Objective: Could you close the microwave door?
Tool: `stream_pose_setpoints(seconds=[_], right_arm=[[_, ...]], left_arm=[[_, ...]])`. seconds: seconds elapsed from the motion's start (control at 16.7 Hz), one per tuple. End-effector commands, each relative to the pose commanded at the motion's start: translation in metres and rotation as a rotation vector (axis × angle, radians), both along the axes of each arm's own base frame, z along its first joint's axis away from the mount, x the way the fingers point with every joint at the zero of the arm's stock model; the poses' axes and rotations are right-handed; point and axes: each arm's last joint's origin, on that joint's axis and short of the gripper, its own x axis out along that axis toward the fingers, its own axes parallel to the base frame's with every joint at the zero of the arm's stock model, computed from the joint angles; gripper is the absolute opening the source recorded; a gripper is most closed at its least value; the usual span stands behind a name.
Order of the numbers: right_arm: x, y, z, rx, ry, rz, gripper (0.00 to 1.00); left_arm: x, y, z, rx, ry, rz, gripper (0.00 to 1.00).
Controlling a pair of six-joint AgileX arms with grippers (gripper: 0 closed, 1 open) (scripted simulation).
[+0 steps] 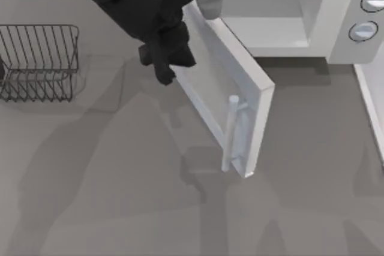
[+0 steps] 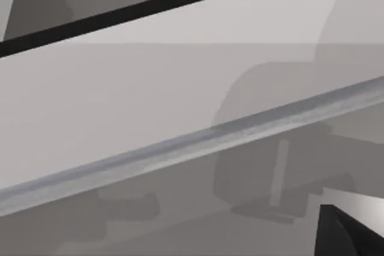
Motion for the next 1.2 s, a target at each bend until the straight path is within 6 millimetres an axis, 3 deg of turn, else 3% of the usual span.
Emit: stream_pose_setpoints(seconds=[0.3, 0.54, 0.84, 1.2], right_arm=[[0.0, 0.0, 0.0, 0.0, 0.0, 0.0, 1.0], [0.0, 0.0, 0.0, 0.0, 0.0, 0.0, 1.0], [0.0, 0.0, 0.0, 0.0, 0.0, 0.0, 1.0], [0.0, 0.0, 0.0, 0.0, 0.0, 0.0, 1.0]], left_arm=[[0.0, 0.0, 0.001, -0.003, -0.003, 0.003, 0.0], [0.0, -0.017, -0.001, 0.001, 0.005, 0.003, 0.0], [0.0, -0.018, 0.001, -0.002, -0.001, 0.006, 0.0], [-0.001, -0.036, 0.001, -0.002, 0.001, 0.006, 0.0]])
